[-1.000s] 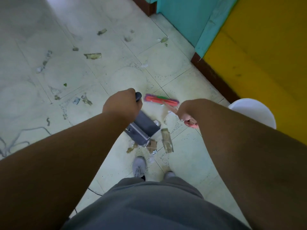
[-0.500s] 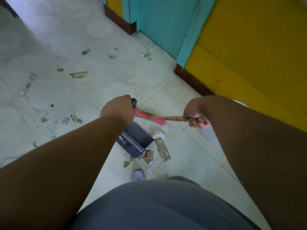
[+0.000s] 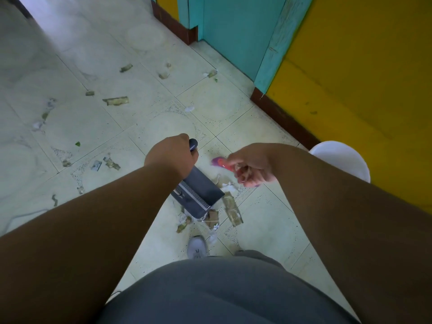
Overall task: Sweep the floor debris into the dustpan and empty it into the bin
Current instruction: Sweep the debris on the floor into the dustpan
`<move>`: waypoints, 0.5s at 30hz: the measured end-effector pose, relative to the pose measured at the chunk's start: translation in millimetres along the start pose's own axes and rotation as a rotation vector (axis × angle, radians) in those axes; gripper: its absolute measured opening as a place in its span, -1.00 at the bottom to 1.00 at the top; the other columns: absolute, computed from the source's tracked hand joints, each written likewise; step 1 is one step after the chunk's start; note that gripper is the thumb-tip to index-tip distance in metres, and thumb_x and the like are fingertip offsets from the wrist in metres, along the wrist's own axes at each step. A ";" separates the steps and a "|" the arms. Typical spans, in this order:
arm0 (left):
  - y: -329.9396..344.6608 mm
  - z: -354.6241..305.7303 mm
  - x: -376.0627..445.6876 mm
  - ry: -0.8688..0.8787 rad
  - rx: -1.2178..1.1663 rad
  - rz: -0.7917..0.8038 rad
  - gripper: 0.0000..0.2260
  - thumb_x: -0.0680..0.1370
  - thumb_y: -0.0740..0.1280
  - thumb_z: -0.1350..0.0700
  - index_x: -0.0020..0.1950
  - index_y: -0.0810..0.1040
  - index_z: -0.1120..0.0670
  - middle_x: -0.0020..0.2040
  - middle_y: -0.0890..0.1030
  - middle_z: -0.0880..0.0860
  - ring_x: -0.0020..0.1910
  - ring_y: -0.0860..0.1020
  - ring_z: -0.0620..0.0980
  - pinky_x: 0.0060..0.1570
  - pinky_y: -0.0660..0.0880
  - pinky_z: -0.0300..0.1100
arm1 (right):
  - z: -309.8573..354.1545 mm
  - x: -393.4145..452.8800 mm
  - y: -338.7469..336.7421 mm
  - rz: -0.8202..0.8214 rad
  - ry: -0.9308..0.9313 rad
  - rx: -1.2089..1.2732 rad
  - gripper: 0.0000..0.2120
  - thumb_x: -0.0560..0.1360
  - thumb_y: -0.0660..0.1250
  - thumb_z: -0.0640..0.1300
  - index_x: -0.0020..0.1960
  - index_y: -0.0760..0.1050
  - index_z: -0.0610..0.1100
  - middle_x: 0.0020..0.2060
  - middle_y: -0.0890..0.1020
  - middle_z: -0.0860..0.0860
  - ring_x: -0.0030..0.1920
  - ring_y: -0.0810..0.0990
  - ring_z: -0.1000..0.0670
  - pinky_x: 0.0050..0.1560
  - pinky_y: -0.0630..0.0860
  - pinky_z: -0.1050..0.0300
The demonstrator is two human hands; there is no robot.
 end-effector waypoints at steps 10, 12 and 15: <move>-3.9 9.9 -4.9 -0.063 -0.005 0.040 -0.83 0.62 0.15 0.06 -0.09 0.37 0.13 -0.35 0.37 0.00 -0.28 0.41 0.04 -0.27 0.29 -0.18 | 13.3 10.0 29.6 -0.214 -0.532 -0.645 -0.36 0.29 0.29 0.50 -0.23 0.41 -0.12 -0.35 0.46 0.02 -0.30 0.43 0.03 -0.21 0.36 0.12; -3.9 12.2 -5.0 -0.060 -0.002 0.033 -0.84 0.62 0.14 0.07 -0.10 0.38 0.12 -0.34 0.38 0.00 -0.31 0.40 0.02 -0.32 0.28 -0.19 | 6.2 11.6 37.5 -0.245 -0.557 -0.631 -0.46 0.33 0.40 0.37 -0.20 0.39 -0.12 -0.29 0.45 0.01 -0.28 0.40 0.03 -0.23 0.32 0.14; -1.9 16.2 -6.8 -0.046 -0.010 0.033 -0.84 0.62 0.13 0.10 -0.12 0.37 0.12 -0.35 0.38 0.01 -0.32 0.41 0.03 -0.43 0.22 -0.26 | -0.4 18.1 39.0 -0.309 -0.585 -0.719 -0.51 0.36 0.41 0.30 -0.18 0.42 -0.14 -0.16 0.57 0.02 -0.18 0.51 0.01 -0.14 0.42 0.09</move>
Point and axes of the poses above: each hand's wrist, its own x-axis towards the middle knuckle, its own y-axis out of the palm, z = x × y, the point moved 2 cm from there along x, towards the middle knuckle
